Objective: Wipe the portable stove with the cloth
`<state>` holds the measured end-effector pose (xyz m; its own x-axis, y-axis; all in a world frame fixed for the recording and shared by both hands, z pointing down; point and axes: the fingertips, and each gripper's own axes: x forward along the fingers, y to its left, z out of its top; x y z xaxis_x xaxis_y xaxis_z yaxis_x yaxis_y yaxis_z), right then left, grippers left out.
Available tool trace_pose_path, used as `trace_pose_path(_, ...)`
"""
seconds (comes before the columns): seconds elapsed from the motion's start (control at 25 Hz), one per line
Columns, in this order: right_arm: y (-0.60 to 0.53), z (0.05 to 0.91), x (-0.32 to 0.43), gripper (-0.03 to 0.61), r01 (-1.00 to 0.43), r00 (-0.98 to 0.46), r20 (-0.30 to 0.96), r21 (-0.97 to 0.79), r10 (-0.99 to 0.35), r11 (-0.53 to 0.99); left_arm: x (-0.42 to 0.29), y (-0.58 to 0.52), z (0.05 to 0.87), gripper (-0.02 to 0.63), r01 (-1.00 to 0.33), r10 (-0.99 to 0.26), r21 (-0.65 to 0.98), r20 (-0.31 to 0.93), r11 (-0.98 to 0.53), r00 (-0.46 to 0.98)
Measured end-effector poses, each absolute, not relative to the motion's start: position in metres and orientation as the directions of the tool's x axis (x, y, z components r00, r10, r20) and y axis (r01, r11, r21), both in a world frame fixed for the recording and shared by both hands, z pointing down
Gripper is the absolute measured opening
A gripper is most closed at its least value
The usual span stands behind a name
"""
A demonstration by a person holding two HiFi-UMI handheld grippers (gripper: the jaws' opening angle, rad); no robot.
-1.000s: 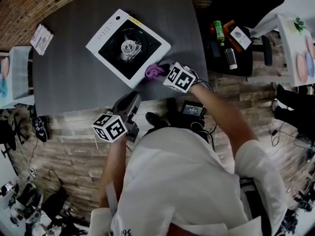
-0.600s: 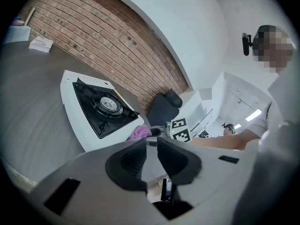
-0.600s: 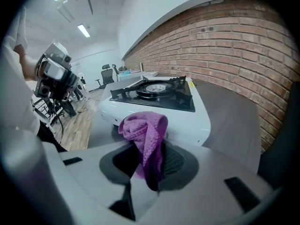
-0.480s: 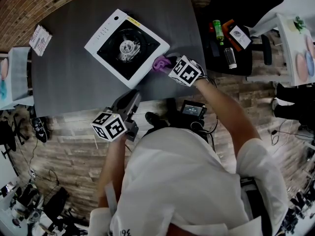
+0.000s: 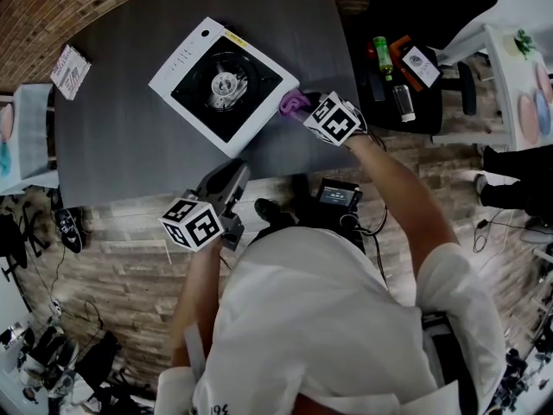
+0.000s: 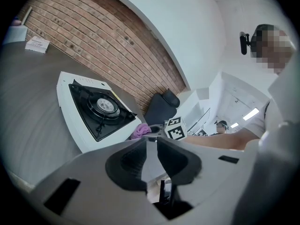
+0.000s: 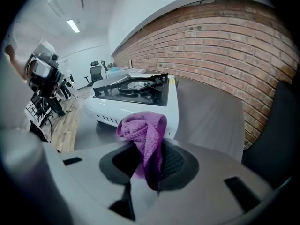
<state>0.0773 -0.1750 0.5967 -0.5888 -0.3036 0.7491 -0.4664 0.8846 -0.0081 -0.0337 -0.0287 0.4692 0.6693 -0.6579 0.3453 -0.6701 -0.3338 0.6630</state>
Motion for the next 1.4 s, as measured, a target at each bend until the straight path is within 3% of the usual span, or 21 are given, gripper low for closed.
trace_pose_path(0.52, -0.207, 0.587, 0.129, 0.109, -0.679, -0.436, 0.767, 0.062, -0.470, 0.731, -0.045, -0.018, 0.469, 0.067, -0.645, -0.668, 0.678, 0.300, -0.352, 0.681)
trace_pose_path(0.84, -0.207, 0.555, 0.137, 0.110, -0.726, -0.393, 0.747, 0.106, -0.536, 0.679, -0.064, -0.007, 0.469, 0.067, -0.632, -0.669, 0.681, 0.278, -0.369, 0.690)
trace_pose_path(1.2, -0.239, 0.521, 0.119, 0.110, -0.621, -0.405, 0.728, 0.226, -0.554, 0.750, -0.050, -0.019, 0.461, 0.067, -0.630, -0.672, 0.669, 0.258, -0.395, 0.694)
trace_pose_path(1.4, -0.284, 0.510, 0.088, 0.110, -0.462, -0.441, 0.727, 0.319, -0.526, 0.828, -0.043, -0.049, 0.459, 0.067, -0.658, -0.720, 0.672, 0.263, -0.340, 0.642)
